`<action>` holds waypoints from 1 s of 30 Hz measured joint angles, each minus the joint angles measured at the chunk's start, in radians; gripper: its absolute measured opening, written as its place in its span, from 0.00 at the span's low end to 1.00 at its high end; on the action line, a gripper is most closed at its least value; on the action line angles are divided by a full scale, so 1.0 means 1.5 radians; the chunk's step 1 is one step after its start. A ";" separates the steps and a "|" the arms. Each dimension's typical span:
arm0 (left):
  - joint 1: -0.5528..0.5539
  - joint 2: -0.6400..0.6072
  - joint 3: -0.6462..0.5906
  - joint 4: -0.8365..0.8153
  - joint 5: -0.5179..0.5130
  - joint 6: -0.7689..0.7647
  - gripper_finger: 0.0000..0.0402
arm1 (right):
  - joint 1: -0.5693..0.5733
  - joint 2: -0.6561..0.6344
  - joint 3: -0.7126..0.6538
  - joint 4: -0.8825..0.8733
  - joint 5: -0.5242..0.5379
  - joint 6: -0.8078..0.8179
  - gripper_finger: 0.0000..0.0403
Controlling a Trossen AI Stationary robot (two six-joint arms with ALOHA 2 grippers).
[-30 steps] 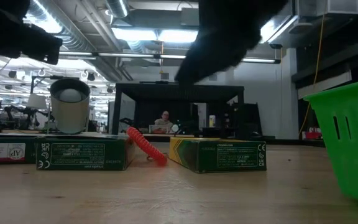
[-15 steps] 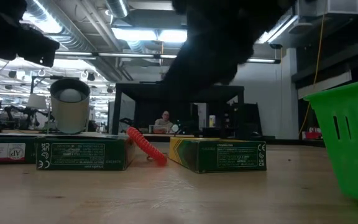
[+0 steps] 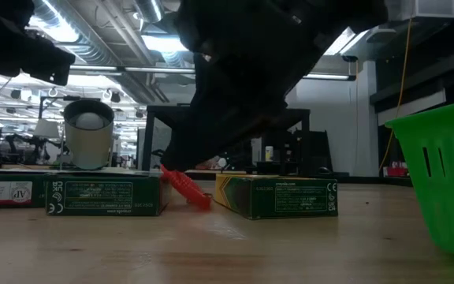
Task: Pick & Place Office Desk Supplies
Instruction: Put the orange spring keychain into the red bin
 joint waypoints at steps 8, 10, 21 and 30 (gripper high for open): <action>0.000 0.002 -0.001 0.000 0.000 0.000 0.24 | -0.004 0.000 0.000 -0.001 -0.013 0.000 0.37; 0.000 0.002 -0.001 0.000 0.000 -0.001 0.24 | -0.004 0.000 0.000 -0.001 -0.013 0.000 0.37; 0.000 0.002 -0.001 -0.001 0.004 -0.007 0.24 | -0.007 -0.004 0.000 -0.035 -0.003 0.005 0.37; 0.000 0.002 -0.001 -0.001 0.004 -0.007 0.24 | -0.014 0.011 0.001 -0.040 -0.011 0.031 0.37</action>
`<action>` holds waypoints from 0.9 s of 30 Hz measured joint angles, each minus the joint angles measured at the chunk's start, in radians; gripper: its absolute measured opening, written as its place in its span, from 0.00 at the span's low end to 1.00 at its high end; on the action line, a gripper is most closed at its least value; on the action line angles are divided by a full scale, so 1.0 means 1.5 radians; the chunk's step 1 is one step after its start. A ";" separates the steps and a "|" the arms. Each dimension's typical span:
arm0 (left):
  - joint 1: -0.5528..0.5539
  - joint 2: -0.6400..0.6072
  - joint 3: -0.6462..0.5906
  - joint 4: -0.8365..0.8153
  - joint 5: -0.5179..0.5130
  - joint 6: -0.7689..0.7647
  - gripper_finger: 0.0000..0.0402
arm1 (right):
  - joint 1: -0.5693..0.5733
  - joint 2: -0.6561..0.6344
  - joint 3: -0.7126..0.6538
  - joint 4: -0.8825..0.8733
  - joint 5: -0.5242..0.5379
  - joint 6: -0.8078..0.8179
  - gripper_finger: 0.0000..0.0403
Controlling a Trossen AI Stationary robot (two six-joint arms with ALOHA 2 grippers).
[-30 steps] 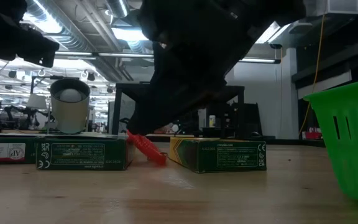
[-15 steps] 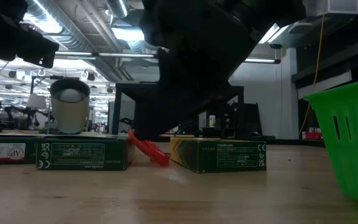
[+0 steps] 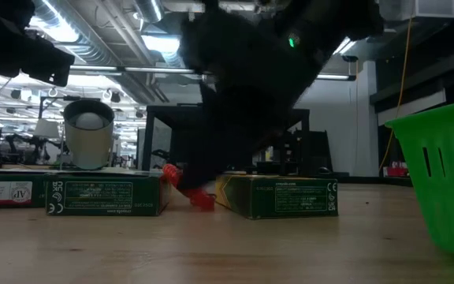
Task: Pick & Place Office Desk Supplies
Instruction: Put the orange spring keychain into the red bin
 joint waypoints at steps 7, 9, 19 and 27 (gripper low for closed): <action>0.000 0.014 0.000 0.000 0.001 -0.003 0.24 | -0.011 0.018 -0.001 0.010 -0.009 0.005 0.37; 0.000 0.021 0.000 0.000 0.001 -0.006 0.24 | -0.011 0.019 -0.001 0.008 -0.002 0.007 0.37; 0.000 0.036 0.000 0.001 0.000 -0.011 0.24 | -0.011 0.019 0.005 0.003 -0.007 -0.010 0.04; 0.000 0.036 0.000 0.002 0.000 -0.011 0.24 | -0.011 0.015 0.073 -0.046 -0.019 -0.058 0.03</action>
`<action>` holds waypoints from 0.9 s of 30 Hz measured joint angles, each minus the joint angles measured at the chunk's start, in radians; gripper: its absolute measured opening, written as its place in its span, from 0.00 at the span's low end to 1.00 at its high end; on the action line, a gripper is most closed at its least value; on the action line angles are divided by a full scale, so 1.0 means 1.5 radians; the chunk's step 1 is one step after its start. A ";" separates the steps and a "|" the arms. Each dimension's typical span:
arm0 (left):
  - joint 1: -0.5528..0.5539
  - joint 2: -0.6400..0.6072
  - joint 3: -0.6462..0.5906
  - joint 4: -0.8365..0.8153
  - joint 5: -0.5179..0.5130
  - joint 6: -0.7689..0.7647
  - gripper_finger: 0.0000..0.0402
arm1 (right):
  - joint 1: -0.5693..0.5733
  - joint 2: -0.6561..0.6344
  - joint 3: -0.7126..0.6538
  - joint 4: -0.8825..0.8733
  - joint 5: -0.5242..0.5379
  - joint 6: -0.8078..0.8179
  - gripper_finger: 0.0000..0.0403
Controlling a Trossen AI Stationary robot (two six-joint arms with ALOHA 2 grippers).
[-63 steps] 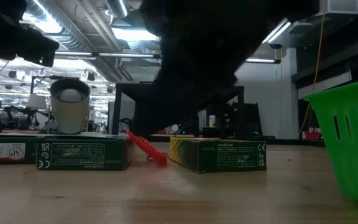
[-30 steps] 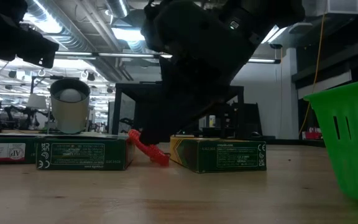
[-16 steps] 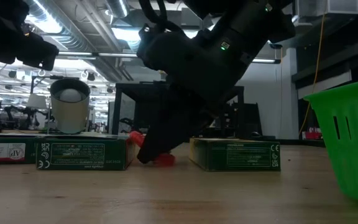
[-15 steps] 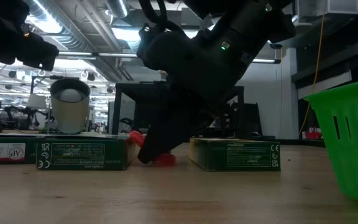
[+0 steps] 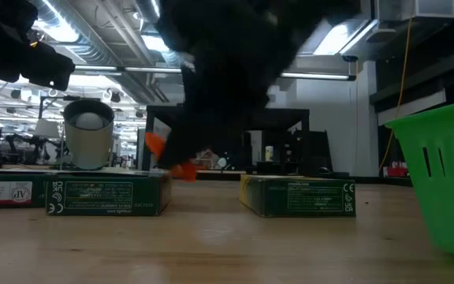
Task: Pick & Place Office Desk Supplies
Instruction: Put the orange spring keychain into the red bin
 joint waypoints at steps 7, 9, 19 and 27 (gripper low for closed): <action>0.000 0.000 0.000 0.000 0.002 0.000 0.24 | 0.010 -0.013 0.104 -0.113 0.071 -0.061 0.02; 0.000 0.000 0.000 0.000 0.007 0.000 0.24 | 0.014 -0.021 0.128 -0.109 0.085 -0.086 0.02; 0.000 0.000 0.000 -0.001 0.018 0.000 0.24 | 0.099 -0.129 0.171 -0.100 0.262 -0.176 0.02; 0.000 0.000 0.000 -0.001 0.018 0.000 0.24 | 0.246 -0.222 0.171 -0.248 0.500 -0.069 0.02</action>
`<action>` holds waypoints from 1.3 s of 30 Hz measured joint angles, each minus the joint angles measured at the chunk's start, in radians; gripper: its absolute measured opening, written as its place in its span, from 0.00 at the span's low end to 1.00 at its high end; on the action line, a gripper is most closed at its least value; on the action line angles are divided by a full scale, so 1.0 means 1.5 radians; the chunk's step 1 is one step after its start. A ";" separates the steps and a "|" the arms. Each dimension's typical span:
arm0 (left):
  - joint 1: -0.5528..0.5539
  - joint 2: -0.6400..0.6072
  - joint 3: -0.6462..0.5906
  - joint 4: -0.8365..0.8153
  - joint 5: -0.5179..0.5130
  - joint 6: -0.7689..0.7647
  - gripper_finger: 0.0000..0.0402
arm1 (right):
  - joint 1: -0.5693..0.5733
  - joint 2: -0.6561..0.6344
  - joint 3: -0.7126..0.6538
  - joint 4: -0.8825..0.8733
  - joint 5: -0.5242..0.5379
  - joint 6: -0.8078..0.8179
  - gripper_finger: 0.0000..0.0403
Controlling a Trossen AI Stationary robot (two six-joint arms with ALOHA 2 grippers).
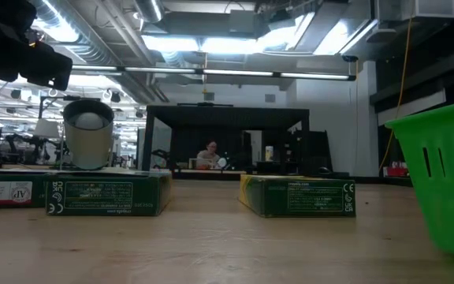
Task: Pick & Place Office Desk Supplies
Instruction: Put the orange spring keychain into the red bin
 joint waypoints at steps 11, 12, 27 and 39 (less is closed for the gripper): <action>0.000 0.000 0.000 0.001 -0.001 -0.003 0.24 | 0.168 -0.018 -0.004 -0.514 -0.022 0.720 0.03; 0.000 0.000 0.000 0.001 -0.001 -0.003 0.24 | 0.178 -0.016 -0.008 -0.542 -0.058 0.770 0.03; 0.000 0.000 0.000 0.000 -0.001 -0.003 0.24 | 0.258 -0.005 -0.137 -0.470 -0.475 1.167 0.03; 0.000 0.000 0.000 0.000 0.000 -0.006 0.24 | 0.281 -0.004 -0.262 -0.296 -0.550 1.245 0.03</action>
